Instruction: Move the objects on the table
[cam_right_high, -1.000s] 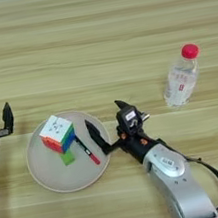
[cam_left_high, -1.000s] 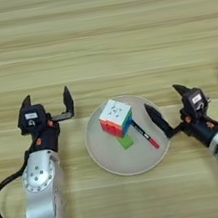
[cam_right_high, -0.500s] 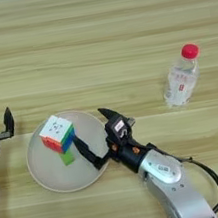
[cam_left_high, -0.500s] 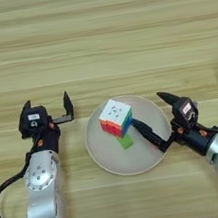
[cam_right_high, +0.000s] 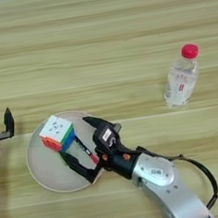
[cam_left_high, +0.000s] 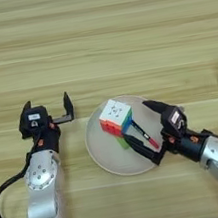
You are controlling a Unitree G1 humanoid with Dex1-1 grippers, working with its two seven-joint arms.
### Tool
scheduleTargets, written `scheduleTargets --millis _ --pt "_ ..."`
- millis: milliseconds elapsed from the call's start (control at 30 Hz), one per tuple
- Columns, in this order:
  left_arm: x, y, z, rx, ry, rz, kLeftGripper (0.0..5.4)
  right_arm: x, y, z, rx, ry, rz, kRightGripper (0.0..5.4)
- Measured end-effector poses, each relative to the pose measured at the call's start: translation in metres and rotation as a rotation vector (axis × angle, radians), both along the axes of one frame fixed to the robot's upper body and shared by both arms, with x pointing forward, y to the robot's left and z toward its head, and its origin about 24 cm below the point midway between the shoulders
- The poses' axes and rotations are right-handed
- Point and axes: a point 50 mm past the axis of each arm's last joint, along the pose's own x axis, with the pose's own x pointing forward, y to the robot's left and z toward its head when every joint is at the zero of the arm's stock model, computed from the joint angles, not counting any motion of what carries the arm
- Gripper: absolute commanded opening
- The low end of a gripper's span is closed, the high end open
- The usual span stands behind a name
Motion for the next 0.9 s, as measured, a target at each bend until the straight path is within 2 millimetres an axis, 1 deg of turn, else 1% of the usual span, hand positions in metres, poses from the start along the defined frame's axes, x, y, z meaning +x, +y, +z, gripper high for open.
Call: scheduleTargets --millis 400,833,900 --pt "0.0 -0.001 0.0 0.003 0.0 -0.001 5.37 0.016 0.008 -0.003 -0.007 0.004 -0.006 5.4" --pt "0.0 -0.001 0.0 0.003 -0.001 -0.003 5.37 0.014 0.02 -0.007 -0.018 0.014 0.035 5.4" --pt "0.0 -0.002 0.0 0.003 -0.001 -0.003 5.37 0.014 0.021 -0.01 -0.023 0.025 0.034 5.4"
